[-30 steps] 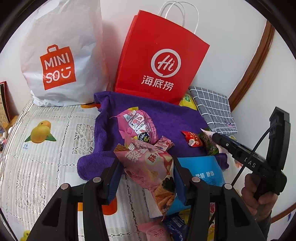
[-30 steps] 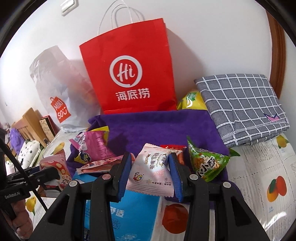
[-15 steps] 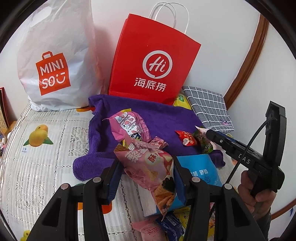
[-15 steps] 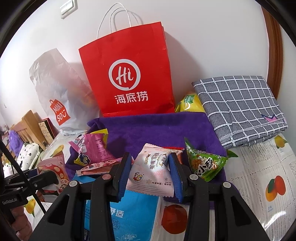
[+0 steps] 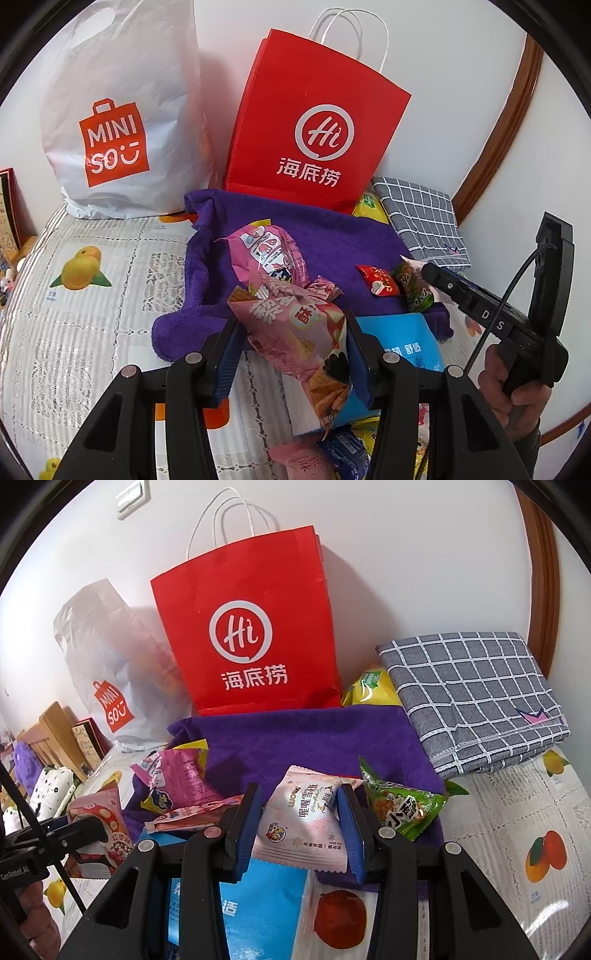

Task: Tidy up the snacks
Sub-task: 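Carry the pink bag and pale pink packet with both grippers over the towel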

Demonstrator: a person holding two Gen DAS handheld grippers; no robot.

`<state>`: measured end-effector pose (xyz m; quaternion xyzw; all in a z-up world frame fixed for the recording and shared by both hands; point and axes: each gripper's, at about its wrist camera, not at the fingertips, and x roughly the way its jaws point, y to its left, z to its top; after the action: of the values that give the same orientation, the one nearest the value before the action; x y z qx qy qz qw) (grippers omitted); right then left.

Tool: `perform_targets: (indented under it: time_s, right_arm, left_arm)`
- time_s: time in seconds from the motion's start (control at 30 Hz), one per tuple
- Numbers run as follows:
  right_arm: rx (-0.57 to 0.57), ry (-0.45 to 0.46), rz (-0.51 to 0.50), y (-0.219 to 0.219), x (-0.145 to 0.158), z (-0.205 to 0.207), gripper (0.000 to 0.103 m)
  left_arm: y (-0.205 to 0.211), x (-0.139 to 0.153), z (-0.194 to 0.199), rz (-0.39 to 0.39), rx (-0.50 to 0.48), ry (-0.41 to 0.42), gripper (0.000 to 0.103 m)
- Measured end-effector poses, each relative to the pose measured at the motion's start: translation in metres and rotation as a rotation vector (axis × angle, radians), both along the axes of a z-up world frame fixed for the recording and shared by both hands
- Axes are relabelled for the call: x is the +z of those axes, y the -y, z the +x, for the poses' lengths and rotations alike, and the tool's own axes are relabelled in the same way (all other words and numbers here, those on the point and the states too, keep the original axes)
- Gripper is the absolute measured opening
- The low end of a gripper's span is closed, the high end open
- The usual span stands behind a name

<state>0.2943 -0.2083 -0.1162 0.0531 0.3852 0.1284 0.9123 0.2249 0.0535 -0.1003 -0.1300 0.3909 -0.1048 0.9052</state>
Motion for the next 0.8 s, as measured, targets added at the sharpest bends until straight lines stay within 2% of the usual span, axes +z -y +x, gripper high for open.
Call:
perform_targets:
  time_s: [0.37, 0.73, 0.8]
  right_arm:
    - [-0.033, 0.012, 0.031, 0.01, 0.002, 0.003, 0.042]
    - [-0.058, -0.035, 0.044, 0.017, -0.022, 0.023, 0.041]
    - [-0.072, -0.053, 0.06, 0.02, -0.026, 0.028, 0.033]
  left_arm:
    - [-0.004, 0.002, -0.001, -0.021, 0.014, 0.013, 0.048]
    - [-0.009, 0.005, -0.001, -0.059, 0.028, 0.021, 0.048]
    - [-0.009, 0.004, -0.001, -0.058, 0.028, 0.02, 0.048]
